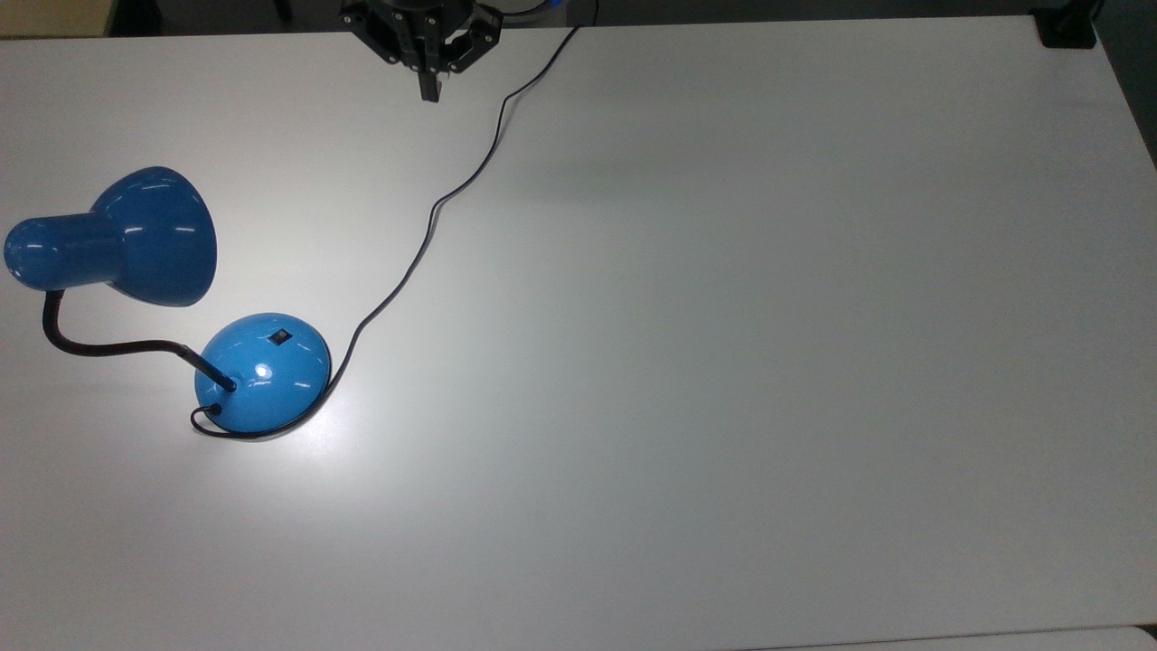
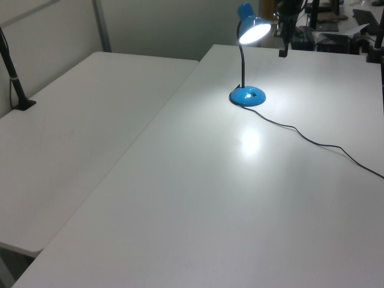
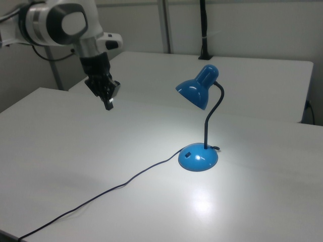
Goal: Turn off the lamp
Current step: 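Move the gripper toward the switch on the blue lamp base, then press down on the switch on the lamp base with the gripper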
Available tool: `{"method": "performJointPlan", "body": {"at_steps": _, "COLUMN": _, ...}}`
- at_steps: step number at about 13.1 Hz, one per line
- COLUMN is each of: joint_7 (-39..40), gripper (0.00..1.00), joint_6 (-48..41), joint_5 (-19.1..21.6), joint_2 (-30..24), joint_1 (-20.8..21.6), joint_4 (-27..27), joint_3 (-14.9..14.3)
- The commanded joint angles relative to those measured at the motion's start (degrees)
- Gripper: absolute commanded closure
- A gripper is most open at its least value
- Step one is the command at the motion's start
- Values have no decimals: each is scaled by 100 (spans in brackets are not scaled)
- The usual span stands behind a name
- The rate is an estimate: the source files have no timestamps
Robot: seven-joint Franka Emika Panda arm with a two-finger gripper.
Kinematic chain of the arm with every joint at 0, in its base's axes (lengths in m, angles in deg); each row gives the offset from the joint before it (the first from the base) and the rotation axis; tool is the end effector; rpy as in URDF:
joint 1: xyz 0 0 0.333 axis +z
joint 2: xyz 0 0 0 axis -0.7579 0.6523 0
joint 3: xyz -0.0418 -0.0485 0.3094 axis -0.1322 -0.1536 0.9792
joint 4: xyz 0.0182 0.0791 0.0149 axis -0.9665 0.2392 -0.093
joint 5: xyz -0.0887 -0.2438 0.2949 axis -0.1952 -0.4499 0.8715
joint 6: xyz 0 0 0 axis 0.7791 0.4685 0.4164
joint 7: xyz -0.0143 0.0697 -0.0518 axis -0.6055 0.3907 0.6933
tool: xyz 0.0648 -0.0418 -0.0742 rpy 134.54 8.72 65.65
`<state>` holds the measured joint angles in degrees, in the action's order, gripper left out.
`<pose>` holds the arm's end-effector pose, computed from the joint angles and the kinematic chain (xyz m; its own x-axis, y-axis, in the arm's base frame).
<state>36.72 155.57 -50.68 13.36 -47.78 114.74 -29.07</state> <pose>0.5729 -0.0080 0.5698 0.9951 -0.0968 0.0198 -0.0979 -0.9934 0.0597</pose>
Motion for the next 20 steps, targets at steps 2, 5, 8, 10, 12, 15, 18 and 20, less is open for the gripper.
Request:
{"method": "performJointPlan", "body": {"at_steps": 2, "joint_7": -751, "gripper": 100, "joint_6": 1298, "joint_5": 112, "joint_2": 18, "joint_1": -316, "joint_4": 966, "joint_3": -16}}
{"method": "performJointPlan", "body": {"at_steps": 5, "joint_7": -1154, "gripper": 100, "joint_6": 2122, "joint_5": 112, "joint_2": 430, "joint_1": -650, "joint_4": 1300, "joint_3": -16}}
{"method": "performJointPlan", "body": {"at_steps": 8, "joint_7": -1867, "gripper": 100, "joint_6": 3326, "joint_5": 60, "joint_2": 904, "joint_1": -941, "joint_4": 1503, "joint_3": -16}}
{"method": "performJointPlan", "body": {"at_steps": 10, "joint_7": -1956, "gripper": 100, "joint_6": 3882, "joint_5": 34, "joint_2": 1238, "joint_1": -1126, "joint_4": 1495, "joint_3": -16}}
{"method": "performJointPlan", "body": {"at_steps": 12, "joint_7": -1965, "gripper": 100, "joint_6": 4392, "joint_5": 7, "joint_2": 1441, "joint_1": -1178, "joint_4": 1495, "joint_3": -16}}
{"method": "performJointPlan", "body": {"at_steps": 15, "joint_7": -1965, "gripper": 100, "joint_6": 4858, "joint_5": -265, "joint_2": 1696, "joint_1": -1179, "joint_4": 1495, "joint_3": -16}}
{"method": "performJointPlan", "body": {"at_steps": 18, "joint_7": -1974, "gripper": 100, "joint_6": 5412, "joint_5": -283, "joint_2": 1916, "joint_1": -1179, "joint_4": 1468, "joint_3": -16}}
{"method": "performJointPlan", "body": {"at_steps": 20, "joint_7": -1974, "gripper": 100, "joint_6": 5641, "joint_5": -301, "joint_2": 1987, "joint_1": -1179, "joint_4": 1451, "joint_3": -16}}
